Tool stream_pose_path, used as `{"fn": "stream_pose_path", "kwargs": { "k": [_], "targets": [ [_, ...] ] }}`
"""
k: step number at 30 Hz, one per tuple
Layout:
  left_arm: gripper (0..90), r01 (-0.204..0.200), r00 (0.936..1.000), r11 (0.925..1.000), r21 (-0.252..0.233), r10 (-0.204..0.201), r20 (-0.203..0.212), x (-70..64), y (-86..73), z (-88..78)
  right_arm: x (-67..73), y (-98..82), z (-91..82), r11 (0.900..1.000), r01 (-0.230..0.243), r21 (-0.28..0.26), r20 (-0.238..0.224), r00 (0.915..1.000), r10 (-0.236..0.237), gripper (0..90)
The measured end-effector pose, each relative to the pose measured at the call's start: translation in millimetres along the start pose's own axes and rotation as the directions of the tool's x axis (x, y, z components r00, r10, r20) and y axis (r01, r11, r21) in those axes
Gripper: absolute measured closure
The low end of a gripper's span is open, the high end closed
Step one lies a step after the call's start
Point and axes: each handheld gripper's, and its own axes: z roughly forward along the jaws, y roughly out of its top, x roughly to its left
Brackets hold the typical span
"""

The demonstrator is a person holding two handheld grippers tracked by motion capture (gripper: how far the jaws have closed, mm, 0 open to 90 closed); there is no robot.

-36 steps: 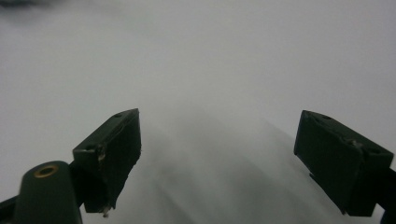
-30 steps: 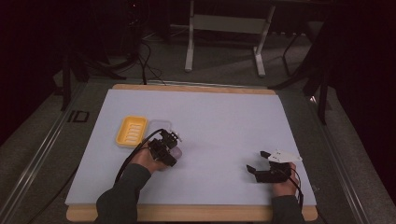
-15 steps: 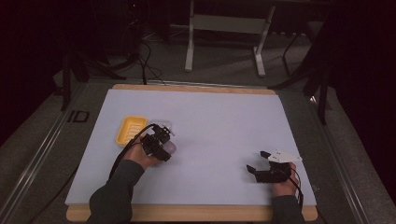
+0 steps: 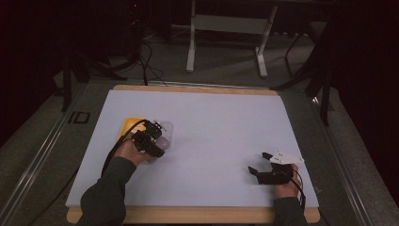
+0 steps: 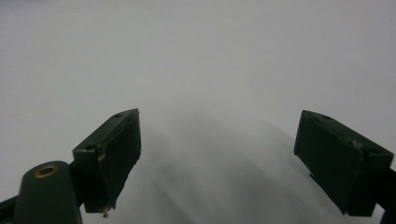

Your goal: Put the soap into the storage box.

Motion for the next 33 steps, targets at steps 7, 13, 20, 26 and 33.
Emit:
{"fn": "stream_pose_path", "kwargs": {
  "k": [7,13,20,26,33],
  "targets": [
    [50.0,0.016,0.9998,0.9998,-0.01,-0.017,-0.013,9.4,-2.1,-6.0,-0.1,0.0,-0.1,1.0,-0.001,0.0,0.0,1.0,0.001,14.5],
    [50.0,0.018,0.999,0.9998,-0.009,-0.018,-0.041,14.2,-1.5,-11.0,0.0,0.0,-0.1,1.0,0.0,-0.001,0.0,1.0,0.0,14.5],
    [50.0,0.036,0.998,0.9993,-0.004,-0.036,-0.052,19.5,-3.4,-10.4,0.0,0.0,0.0,1.0,0.0,0.0,0.0,1.0,0.0,14.5],
    [50.1,0.048,0.997,0.9988,-0.008,-0.048,-0.06,22.7,-4.3,-10.8,0.0,0.0,0.0,1.0,0.001,-0.001,0.0,1.0,-0.001,14.4],
    [50.1,0.061,0.9962,0.9981,-0.013,-0.061,-0.061,25.9,-5.1,-11.4,0.0,0.0,-0.1,1.0,0.0,-0.001,0.0,1.0,0.0,14.5]
  ]
}}
